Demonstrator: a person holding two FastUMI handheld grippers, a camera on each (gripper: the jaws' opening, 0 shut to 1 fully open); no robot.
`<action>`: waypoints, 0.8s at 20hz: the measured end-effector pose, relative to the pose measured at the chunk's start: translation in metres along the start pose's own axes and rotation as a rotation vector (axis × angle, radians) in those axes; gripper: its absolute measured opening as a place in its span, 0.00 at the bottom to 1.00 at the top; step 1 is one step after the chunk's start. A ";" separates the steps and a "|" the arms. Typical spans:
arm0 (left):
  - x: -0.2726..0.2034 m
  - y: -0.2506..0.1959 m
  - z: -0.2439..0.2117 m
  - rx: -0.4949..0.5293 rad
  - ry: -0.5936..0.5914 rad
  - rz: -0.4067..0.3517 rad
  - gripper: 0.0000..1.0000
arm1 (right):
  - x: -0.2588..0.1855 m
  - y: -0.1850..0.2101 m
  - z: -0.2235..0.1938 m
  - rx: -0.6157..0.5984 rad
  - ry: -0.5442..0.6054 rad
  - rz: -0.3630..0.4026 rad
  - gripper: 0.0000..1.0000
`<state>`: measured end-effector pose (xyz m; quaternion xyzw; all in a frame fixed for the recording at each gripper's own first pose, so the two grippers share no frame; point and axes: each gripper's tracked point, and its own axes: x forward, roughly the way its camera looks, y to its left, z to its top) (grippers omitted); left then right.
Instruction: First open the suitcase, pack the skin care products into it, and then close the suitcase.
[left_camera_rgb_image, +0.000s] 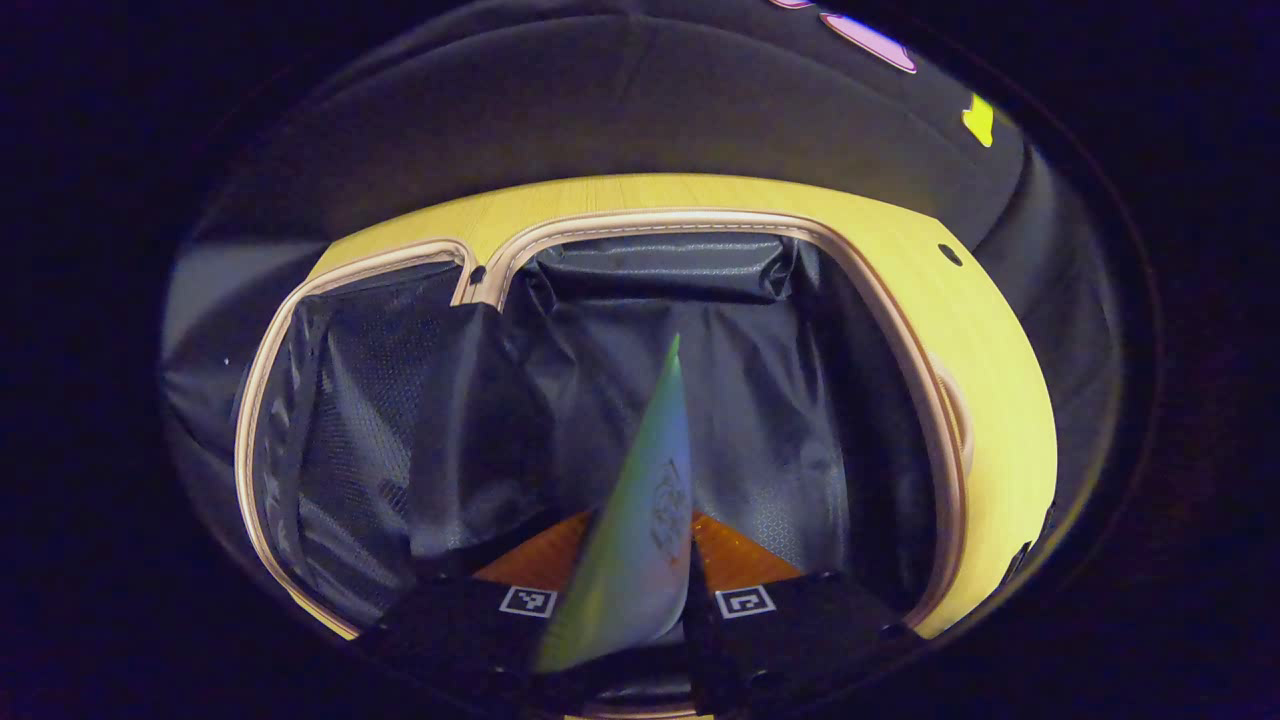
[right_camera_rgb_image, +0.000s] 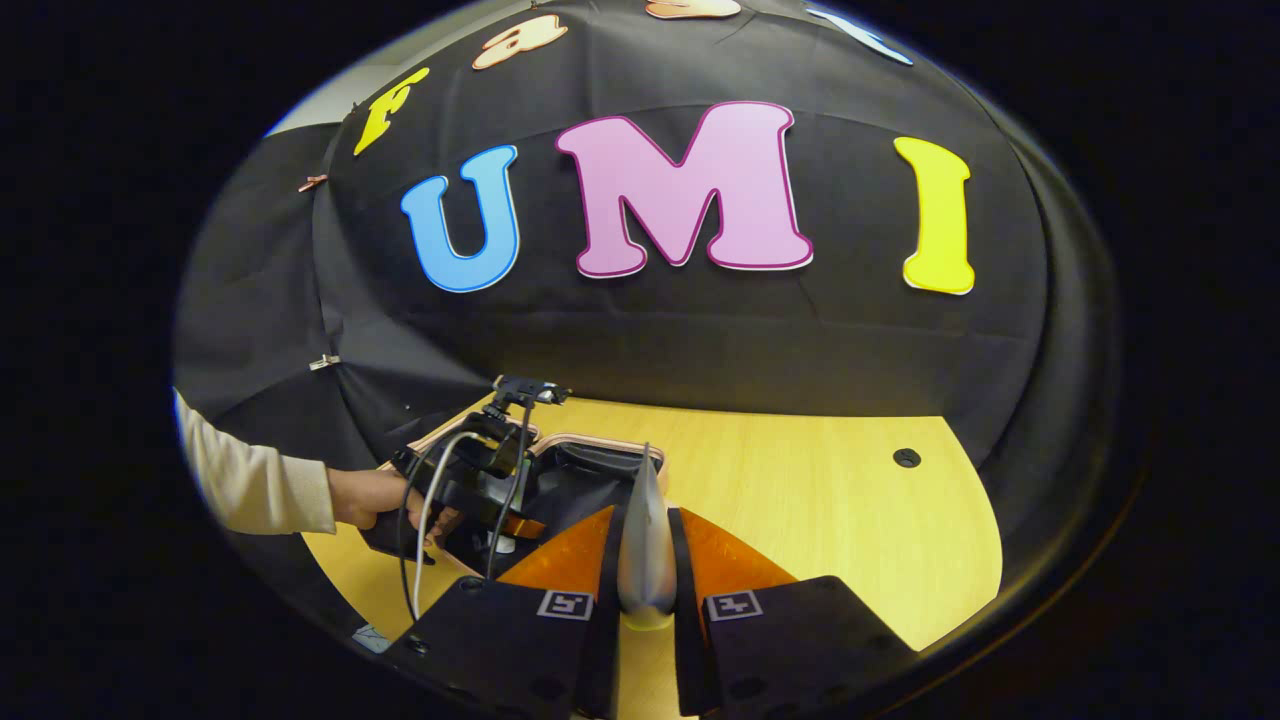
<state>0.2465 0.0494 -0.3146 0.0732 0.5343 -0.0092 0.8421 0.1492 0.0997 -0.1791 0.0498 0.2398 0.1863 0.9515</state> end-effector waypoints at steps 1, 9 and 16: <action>0.002 0.003 0.000 -0.008 0.001 0.010 0.42 | 0.003 0.001 0.002 0.002 -0.006 0.005 0.26; -0.091 0.014 0.057 -0.068 -0.382 0.039 0.96 | 0.046 0.012 -0.004 0.074 0.047 0.030 0.25; -0.227 0.101 0.005 -0.131 -0.604 0.213 0.95 | 0.110 0.047 -0.043 0.078 0.188 0.051 0.26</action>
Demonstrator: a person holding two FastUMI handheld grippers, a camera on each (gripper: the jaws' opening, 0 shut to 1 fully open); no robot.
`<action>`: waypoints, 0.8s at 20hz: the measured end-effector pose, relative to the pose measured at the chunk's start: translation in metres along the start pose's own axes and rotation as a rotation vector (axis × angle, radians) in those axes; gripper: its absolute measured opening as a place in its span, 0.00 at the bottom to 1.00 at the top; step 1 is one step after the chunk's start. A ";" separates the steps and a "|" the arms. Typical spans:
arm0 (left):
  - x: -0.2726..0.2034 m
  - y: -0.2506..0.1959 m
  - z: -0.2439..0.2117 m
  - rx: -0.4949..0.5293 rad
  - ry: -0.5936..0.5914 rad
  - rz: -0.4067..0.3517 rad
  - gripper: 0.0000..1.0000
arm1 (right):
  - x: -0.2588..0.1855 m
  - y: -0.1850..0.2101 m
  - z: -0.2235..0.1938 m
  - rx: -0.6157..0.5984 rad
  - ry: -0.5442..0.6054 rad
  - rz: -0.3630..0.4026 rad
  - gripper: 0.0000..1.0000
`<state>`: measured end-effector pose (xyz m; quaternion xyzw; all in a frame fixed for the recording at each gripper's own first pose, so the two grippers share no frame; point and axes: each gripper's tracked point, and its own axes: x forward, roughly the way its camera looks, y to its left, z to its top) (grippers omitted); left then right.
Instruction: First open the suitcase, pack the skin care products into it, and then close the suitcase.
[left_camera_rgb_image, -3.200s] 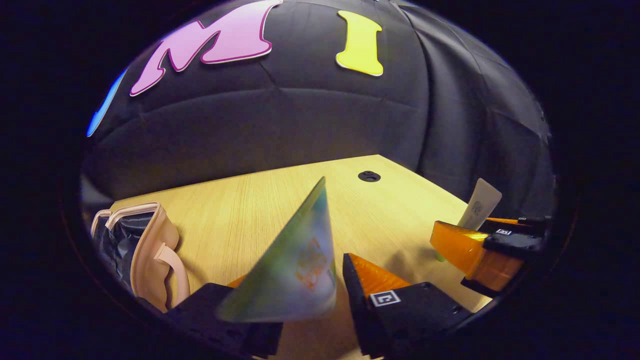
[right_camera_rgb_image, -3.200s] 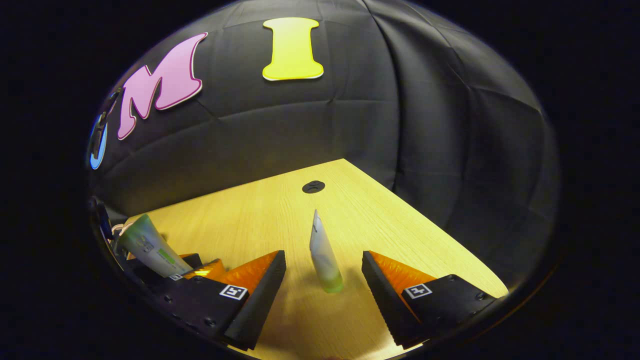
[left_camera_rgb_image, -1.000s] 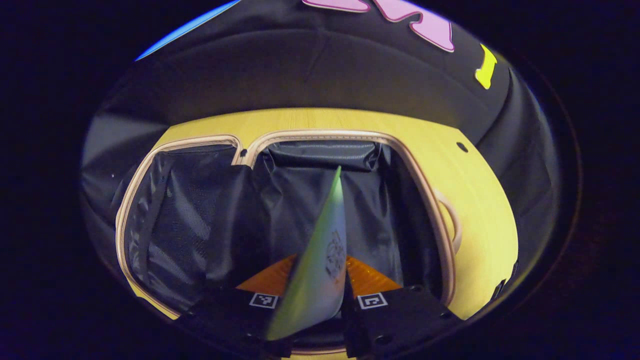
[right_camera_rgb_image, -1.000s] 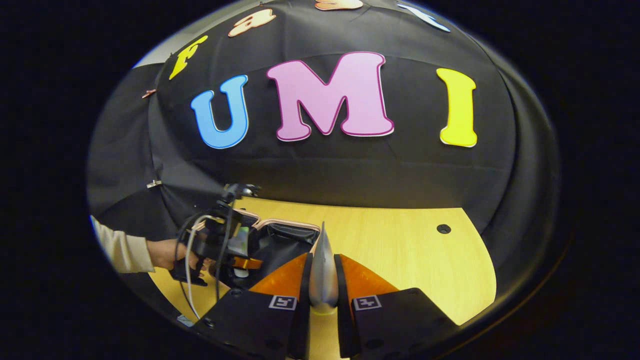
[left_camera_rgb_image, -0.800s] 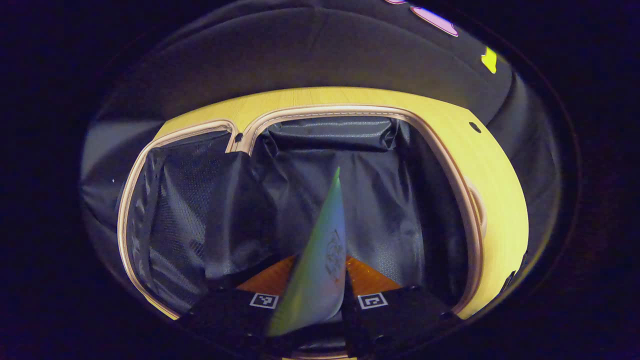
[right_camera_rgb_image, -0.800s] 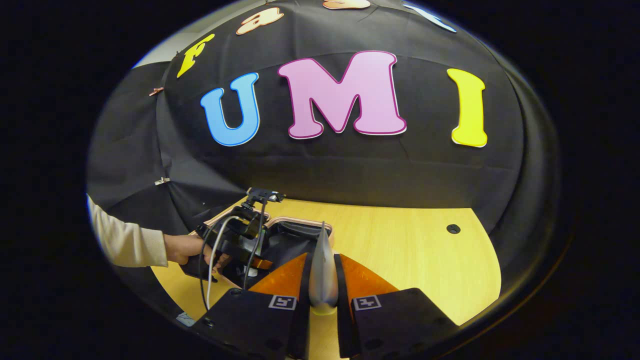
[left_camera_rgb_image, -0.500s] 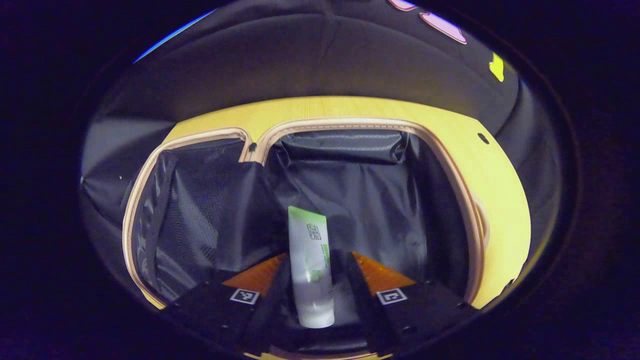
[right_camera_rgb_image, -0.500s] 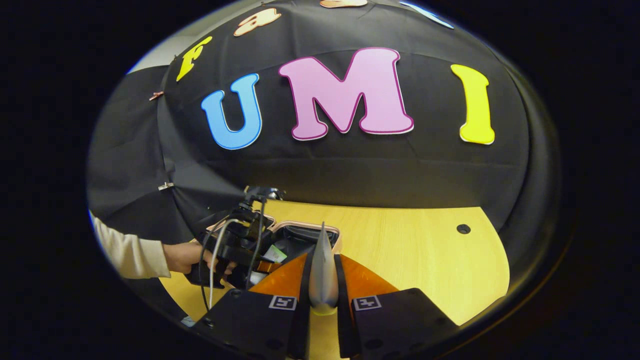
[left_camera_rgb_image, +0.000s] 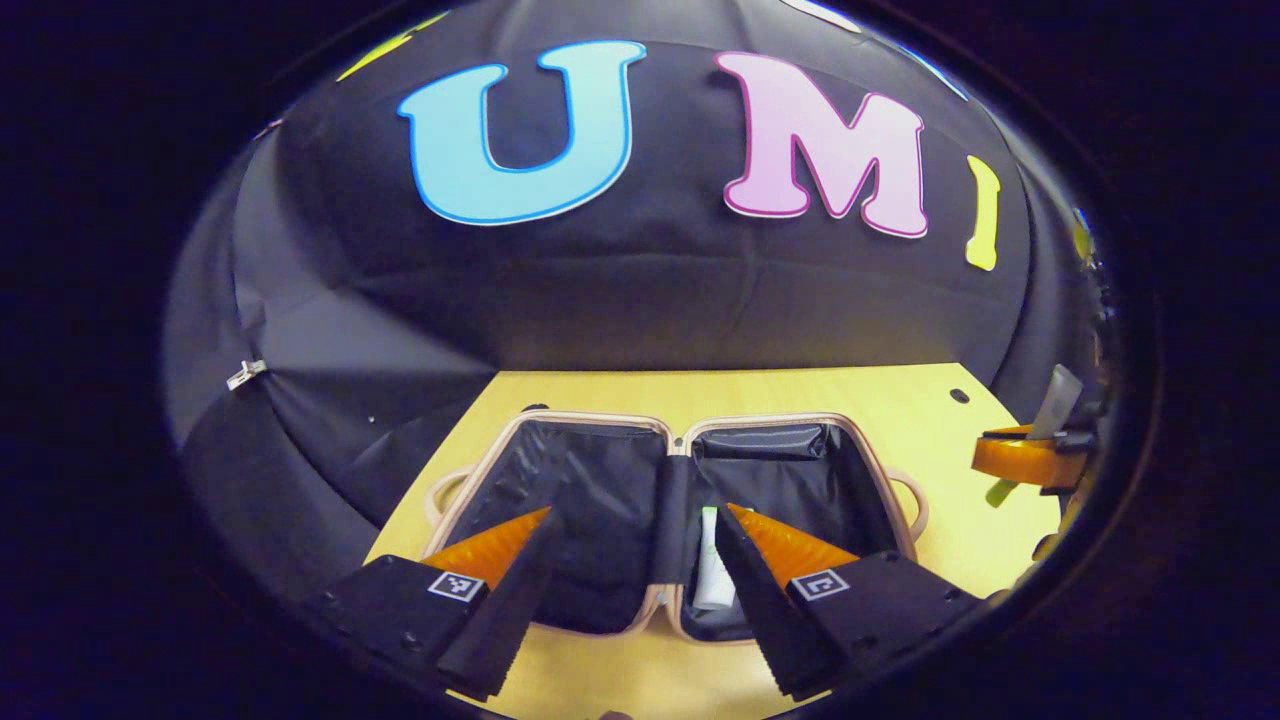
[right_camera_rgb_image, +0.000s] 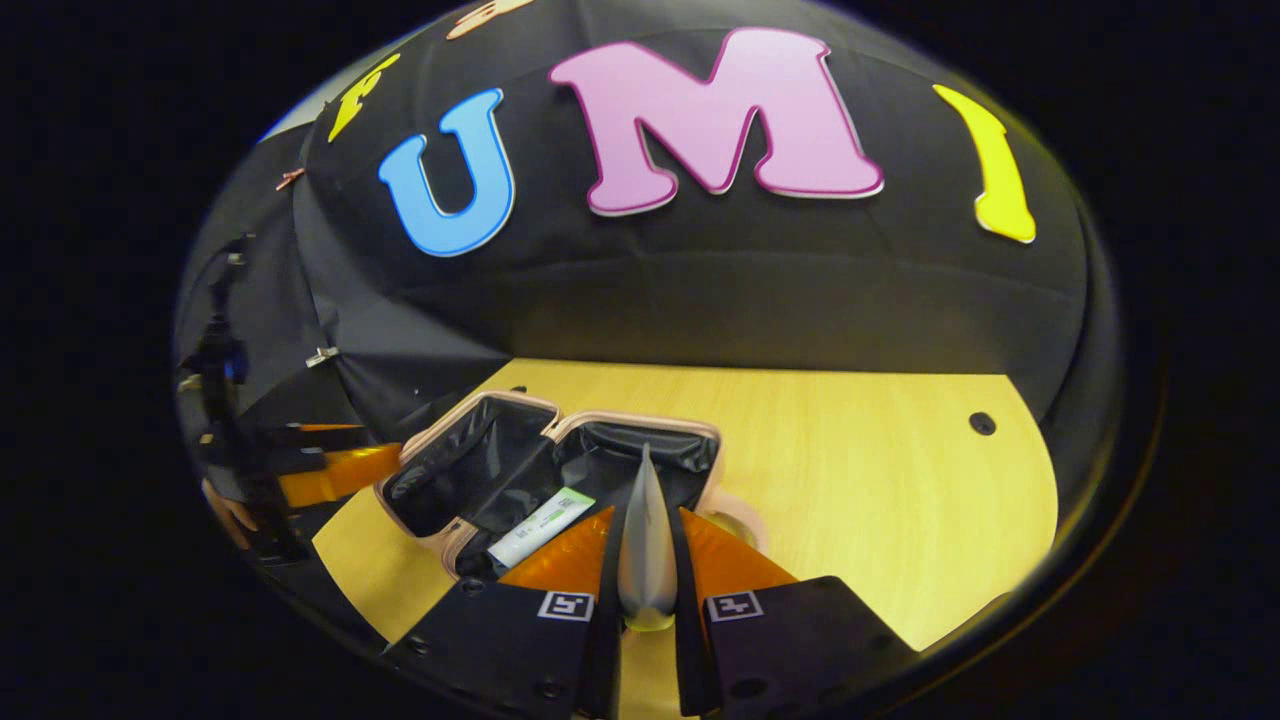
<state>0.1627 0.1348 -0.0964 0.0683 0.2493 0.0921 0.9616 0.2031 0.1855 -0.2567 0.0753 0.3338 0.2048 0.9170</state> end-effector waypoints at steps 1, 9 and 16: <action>-0.014 0.016 0.000 -0.020 -0.026 0.039 0.96 | 0.013 0.009 -0.010 0.022 0.042 0.006 0.26; -0.096 0.102 -0.067 -0.129 -0.027 0.225 0.96 | 0.107 0.043 -0.114 0.069 0.385 -0.050 0.26; -0.111 0.155 -0.090 -0.203 -0.074 0.339 0.96 | 0.130 0.033 -0.115 0.091 0.383 -0.155 0.38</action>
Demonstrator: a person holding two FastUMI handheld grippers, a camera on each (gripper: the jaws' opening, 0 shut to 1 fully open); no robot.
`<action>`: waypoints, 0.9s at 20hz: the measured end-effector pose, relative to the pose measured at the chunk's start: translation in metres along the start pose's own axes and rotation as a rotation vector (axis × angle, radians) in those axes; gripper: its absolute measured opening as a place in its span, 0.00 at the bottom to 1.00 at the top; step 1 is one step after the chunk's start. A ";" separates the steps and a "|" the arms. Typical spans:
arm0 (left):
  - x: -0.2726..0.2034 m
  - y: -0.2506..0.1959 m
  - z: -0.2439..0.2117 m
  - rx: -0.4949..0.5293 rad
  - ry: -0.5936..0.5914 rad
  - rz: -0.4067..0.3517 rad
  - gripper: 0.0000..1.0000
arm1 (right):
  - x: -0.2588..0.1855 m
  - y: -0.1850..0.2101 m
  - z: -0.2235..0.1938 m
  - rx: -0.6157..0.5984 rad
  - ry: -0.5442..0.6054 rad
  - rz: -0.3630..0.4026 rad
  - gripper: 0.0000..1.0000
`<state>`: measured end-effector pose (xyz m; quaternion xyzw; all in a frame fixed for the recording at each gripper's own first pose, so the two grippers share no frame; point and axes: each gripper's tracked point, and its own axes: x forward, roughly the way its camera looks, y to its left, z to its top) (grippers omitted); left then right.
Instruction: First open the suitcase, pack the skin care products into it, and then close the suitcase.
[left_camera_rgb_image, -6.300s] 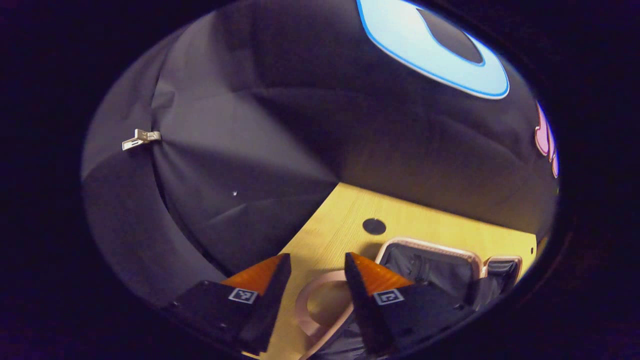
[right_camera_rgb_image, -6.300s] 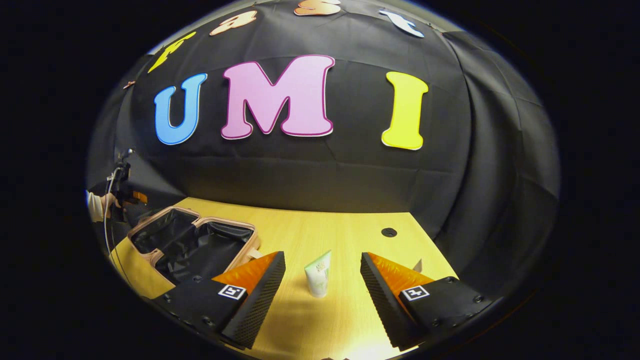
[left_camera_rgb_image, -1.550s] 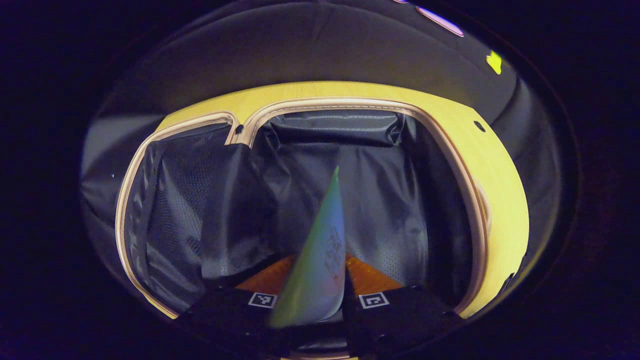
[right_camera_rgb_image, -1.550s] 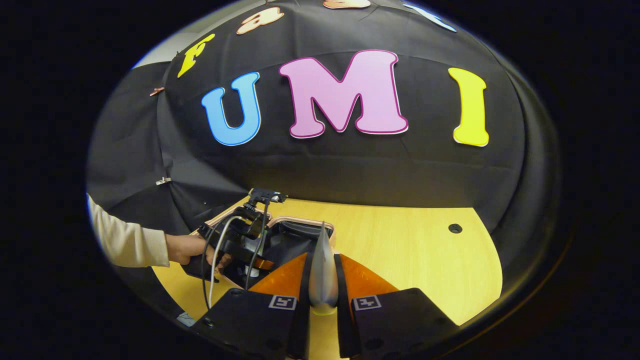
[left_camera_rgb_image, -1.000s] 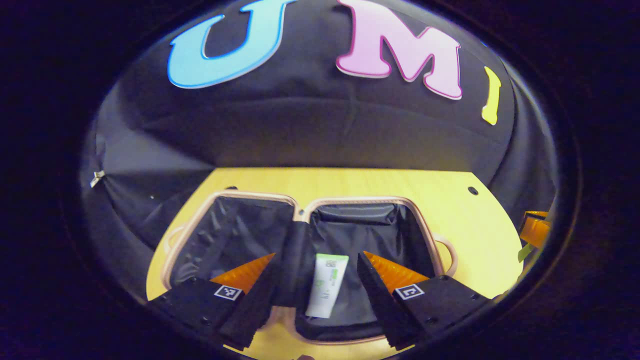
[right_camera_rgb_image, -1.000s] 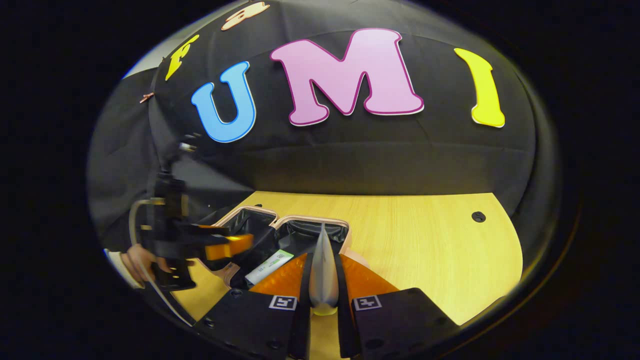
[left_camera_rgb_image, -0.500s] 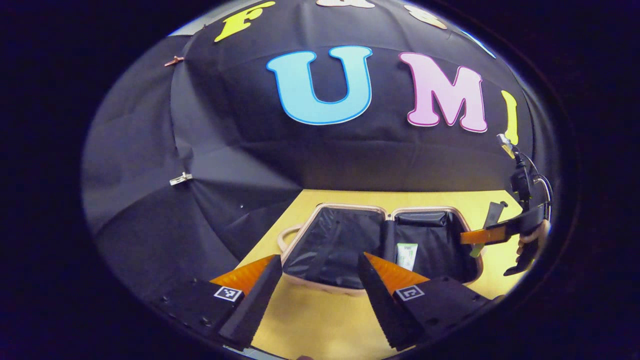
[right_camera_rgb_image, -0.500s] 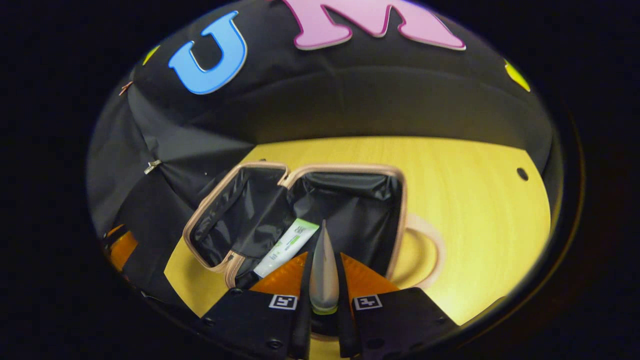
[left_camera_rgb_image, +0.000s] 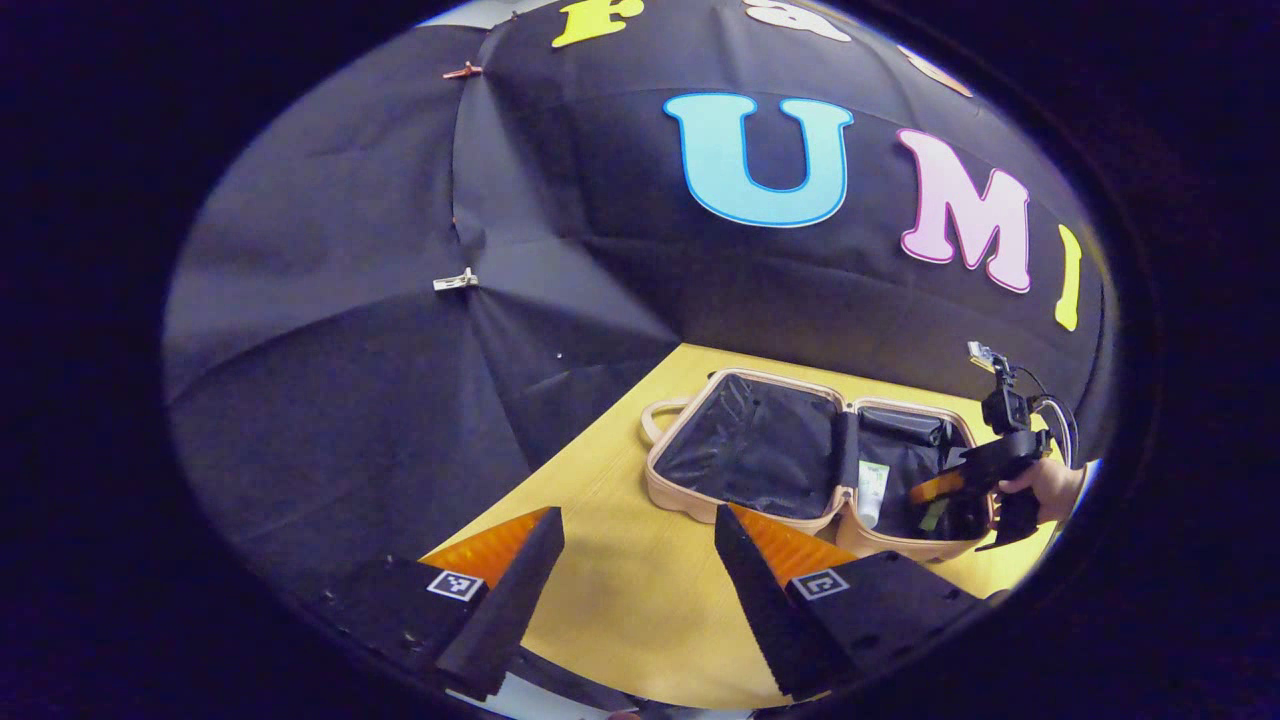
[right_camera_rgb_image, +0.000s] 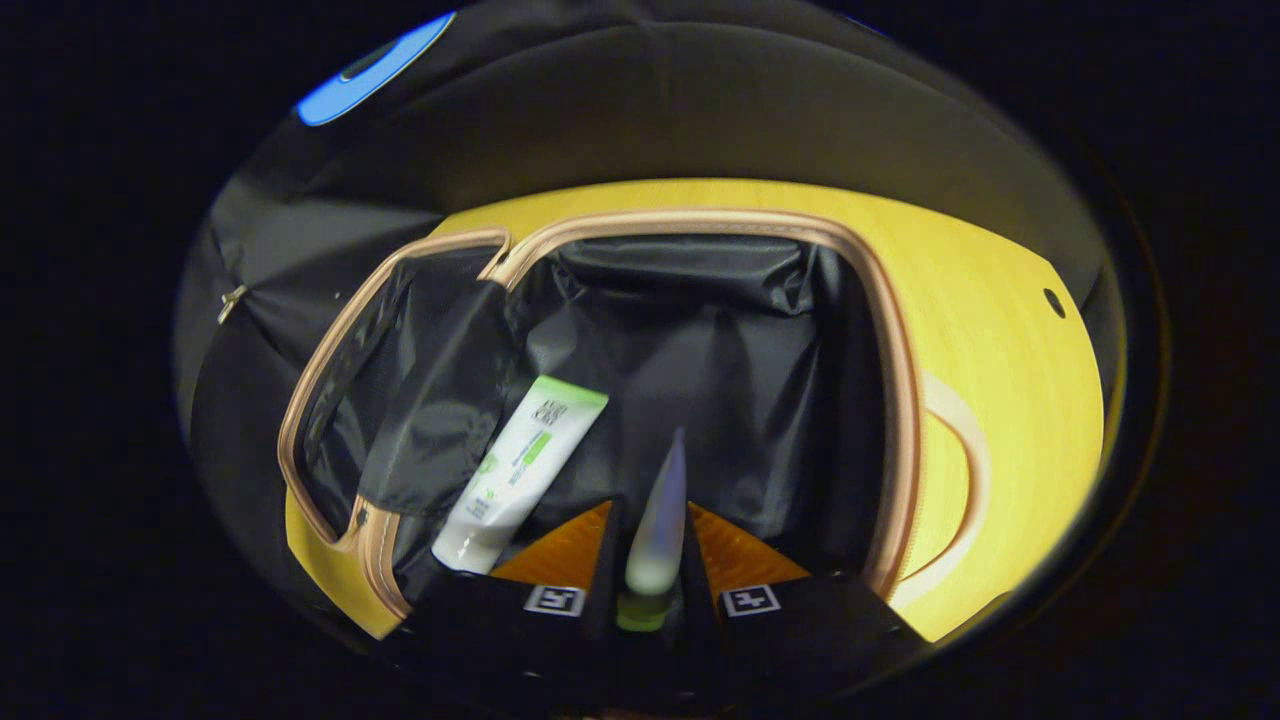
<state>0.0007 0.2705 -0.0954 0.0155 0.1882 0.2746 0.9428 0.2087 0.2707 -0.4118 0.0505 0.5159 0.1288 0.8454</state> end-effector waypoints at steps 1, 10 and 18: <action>0.008 0.008 0.006 0.007 -0.028 0.013 0.96 | -0.009 0.009 0.007 0.019 -0.021 0.035 0.53; 0.155 0.002 0.054 -0.152 -0.049 -0.150 0.97 | -0.123 -0.006 0.041 -0.232 -0.370 0.008 0.98; 0.311 -0.009 0.023 -0.395 0.199 -0.313 0.94 | -0.190 -0.077 -0.012 -0.371 -0.455 -0.122 0.98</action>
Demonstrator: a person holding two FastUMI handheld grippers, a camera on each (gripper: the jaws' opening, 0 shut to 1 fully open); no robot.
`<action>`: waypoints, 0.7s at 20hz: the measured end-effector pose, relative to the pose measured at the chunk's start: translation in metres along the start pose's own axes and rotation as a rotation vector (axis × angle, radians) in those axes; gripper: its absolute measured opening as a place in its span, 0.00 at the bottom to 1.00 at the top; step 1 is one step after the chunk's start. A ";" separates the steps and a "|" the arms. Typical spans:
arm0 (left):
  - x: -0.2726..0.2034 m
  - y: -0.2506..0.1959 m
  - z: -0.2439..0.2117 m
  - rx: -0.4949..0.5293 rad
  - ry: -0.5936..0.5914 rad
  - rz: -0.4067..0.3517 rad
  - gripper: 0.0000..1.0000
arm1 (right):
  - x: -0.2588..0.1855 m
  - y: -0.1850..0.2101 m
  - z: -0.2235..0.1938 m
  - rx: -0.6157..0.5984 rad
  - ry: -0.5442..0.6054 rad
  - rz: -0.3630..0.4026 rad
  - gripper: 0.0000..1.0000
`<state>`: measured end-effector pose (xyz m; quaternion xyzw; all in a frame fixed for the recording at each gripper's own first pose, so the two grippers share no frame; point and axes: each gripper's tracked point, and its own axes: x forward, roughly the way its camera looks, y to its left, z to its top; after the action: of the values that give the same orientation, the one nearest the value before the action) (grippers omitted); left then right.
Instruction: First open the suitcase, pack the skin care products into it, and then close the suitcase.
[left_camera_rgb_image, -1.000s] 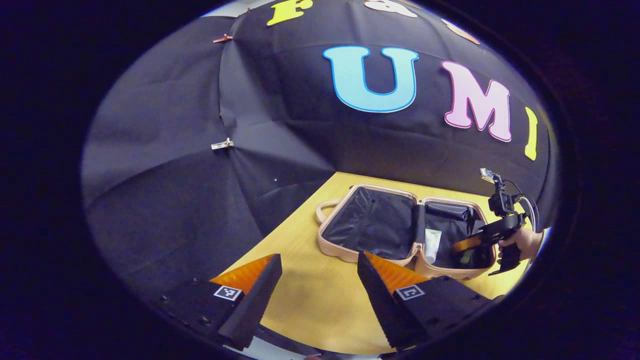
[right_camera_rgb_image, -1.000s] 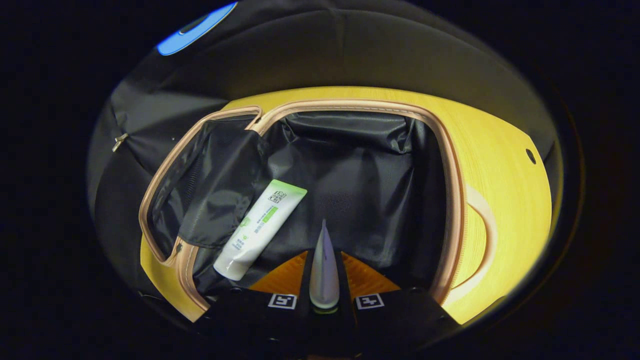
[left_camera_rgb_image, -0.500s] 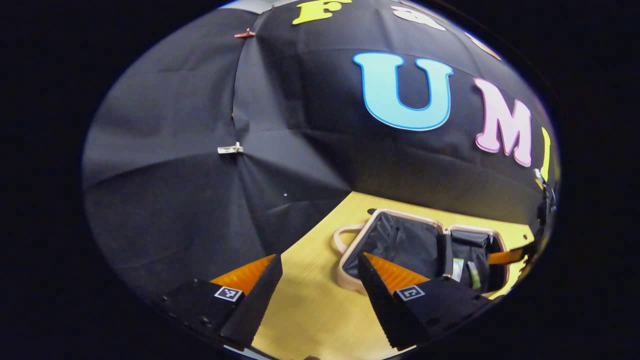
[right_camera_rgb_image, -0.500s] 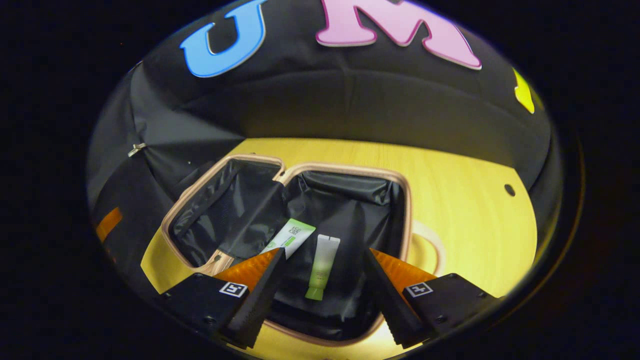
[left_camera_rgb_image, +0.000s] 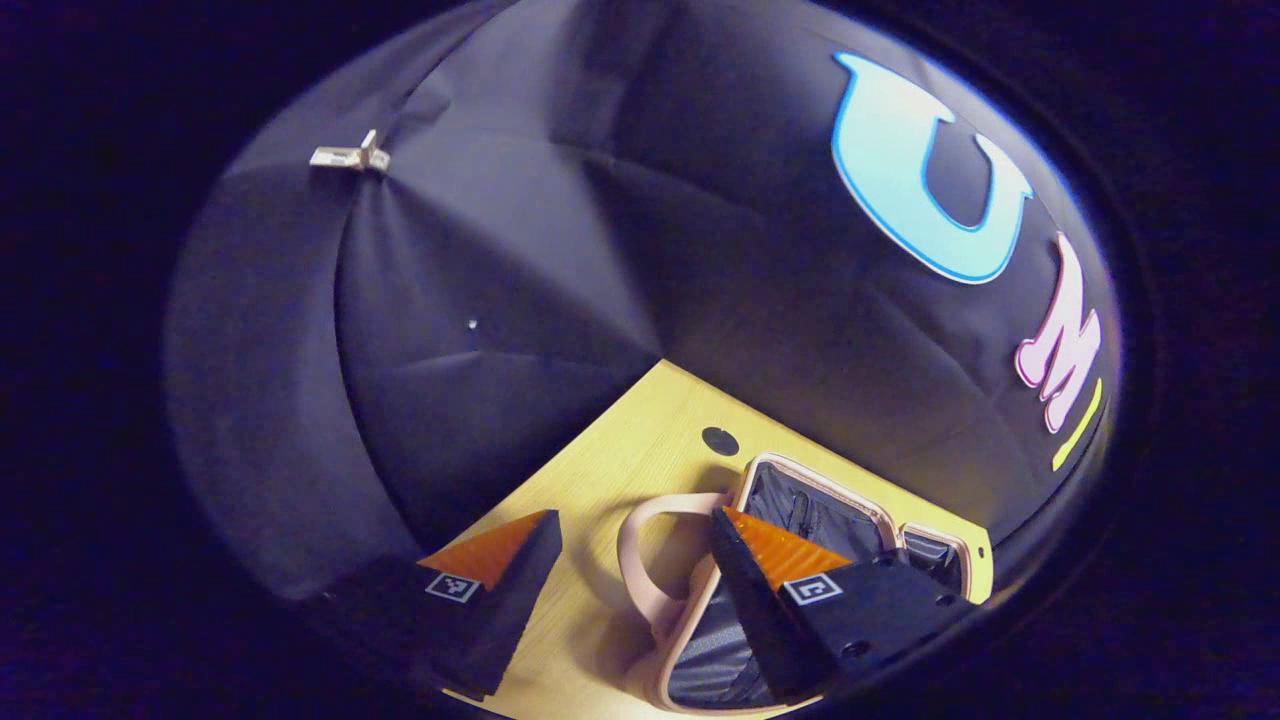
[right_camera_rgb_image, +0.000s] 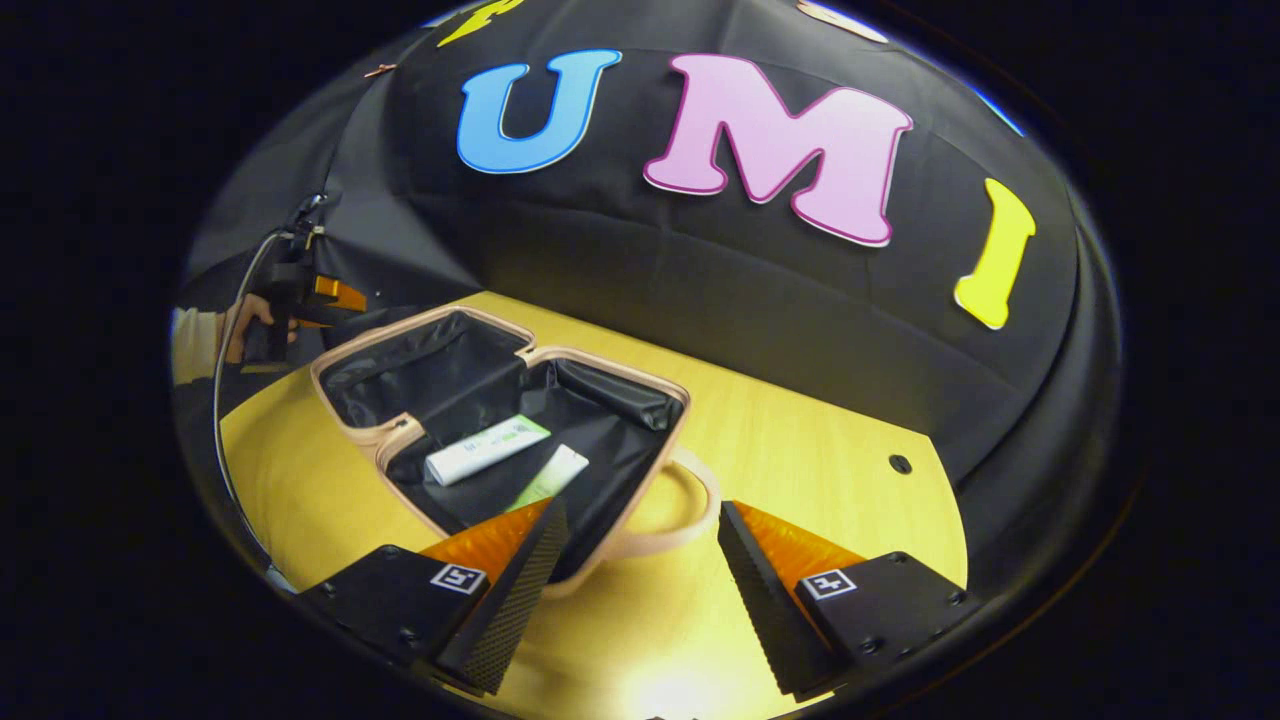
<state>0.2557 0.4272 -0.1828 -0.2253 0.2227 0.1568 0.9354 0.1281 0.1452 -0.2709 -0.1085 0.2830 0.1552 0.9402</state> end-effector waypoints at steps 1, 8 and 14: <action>0.013 0.009 -0.002 -0.071 0.036 0.003 0.94 | -0.006 -0.005 -0.008 0.008 0.015 -0.008 0.97; 0.033 0.009 -0.036 -0.192 0.208 -0.028 0.59 | -0.028 -0.041 -0.039 0.078 0.061 -0.100 0.98; 0.003 -0.022 -0.005 0.021 0.135 0.006 0.11 | -0.037 -0.059 -0.030 0.115 0.030 -0.106 0.98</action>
<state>0.2651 0.4064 -0.1801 -0.2247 0.2877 0.1419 0.9201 0.1043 0.0730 -0.2678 -0.0713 0.2994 0.0872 0.9474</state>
